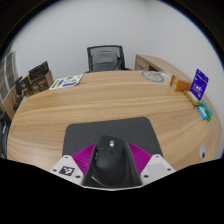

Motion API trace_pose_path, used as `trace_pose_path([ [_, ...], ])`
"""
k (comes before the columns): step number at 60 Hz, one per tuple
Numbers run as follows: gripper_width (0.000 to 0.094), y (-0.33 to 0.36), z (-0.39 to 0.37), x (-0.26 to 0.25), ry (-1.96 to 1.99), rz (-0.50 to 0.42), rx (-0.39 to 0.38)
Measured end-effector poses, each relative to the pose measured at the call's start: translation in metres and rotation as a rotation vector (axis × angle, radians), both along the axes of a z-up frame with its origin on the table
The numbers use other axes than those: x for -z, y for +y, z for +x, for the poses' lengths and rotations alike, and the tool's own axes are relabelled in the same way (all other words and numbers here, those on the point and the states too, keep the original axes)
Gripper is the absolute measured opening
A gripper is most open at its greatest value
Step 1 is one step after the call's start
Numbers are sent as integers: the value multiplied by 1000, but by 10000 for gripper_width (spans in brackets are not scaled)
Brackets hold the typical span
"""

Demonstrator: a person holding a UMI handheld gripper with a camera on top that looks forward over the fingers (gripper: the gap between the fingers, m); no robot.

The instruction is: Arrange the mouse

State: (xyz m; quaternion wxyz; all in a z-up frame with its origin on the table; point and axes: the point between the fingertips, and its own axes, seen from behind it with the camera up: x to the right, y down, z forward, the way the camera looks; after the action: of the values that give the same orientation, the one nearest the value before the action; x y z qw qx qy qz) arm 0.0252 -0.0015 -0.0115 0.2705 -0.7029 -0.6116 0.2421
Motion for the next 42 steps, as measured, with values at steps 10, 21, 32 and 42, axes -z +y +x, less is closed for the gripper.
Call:
trace_pose_path([
  [10,843,5,-4,-23,39,13,0],
  [21,859,-3,38,-100,29,-12,6],
  [32,862,-21,141,-200,37,18,8],
  [42,865,-40,232,-258,65,81,-9],
])
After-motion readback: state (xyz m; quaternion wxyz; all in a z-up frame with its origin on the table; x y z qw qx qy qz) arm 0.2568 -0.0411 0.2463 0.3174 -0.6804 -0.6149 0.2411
